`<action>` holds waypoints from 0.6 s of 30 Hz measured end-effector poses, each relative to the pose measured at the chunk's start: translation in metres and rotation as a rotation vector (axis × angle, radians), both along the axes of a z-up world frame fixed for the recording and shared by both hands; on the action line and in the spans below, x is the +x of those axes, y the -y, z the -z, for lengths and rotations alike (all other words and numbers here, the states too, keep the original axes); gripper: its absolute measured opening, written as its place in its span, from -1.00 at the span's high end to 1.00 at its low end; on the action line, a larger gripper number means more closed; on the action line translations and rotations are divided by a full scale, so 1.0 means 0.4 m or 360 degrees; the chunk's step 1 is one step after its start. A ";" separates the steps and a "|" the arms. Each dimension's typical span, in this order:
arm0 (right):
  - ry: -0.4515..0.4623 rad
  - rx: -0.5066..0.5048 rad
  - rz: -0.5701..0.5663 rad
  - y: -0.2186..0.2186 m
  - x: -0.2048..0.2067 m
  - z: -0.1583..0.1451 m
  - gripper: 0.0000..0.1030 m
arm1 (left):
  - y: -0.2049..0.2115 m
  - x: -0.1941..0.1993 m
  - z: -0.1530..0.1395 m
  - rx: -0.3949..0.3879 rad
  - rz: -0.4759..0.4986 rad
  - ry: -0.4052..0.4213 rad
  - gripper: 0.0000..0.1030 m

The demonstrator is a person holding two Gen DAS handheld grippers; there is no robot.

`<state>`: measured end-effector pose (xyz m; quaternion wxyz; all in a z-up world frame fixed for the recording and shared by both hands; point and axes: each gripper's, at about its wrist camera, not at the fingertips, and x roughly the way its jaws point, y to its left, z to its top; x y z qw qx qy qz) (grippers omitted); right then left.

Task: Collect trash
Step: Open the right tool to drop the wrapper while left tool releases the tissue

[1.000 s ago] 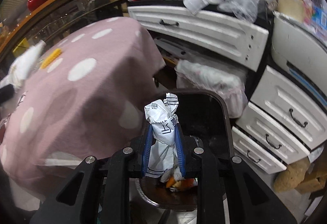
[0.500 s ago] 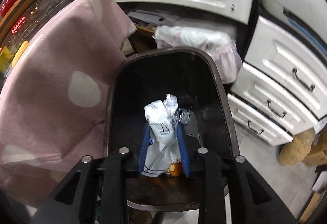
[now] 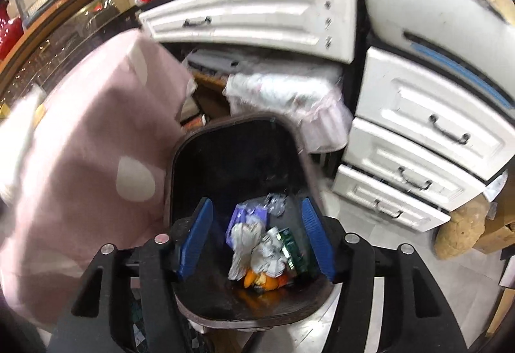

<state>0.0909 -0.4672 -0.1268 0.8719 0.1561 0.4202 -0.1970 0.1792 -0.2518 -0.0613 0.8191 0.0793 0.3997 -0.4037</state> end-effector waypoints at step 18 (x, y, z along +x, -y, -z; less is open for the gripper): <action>0.0133 -0.0068 0.0182 0.079 -0.083 -0.086 -0.25 | 0.173 -0.003 0.167 0.0222 0.0142 -0.0125 0.85</action>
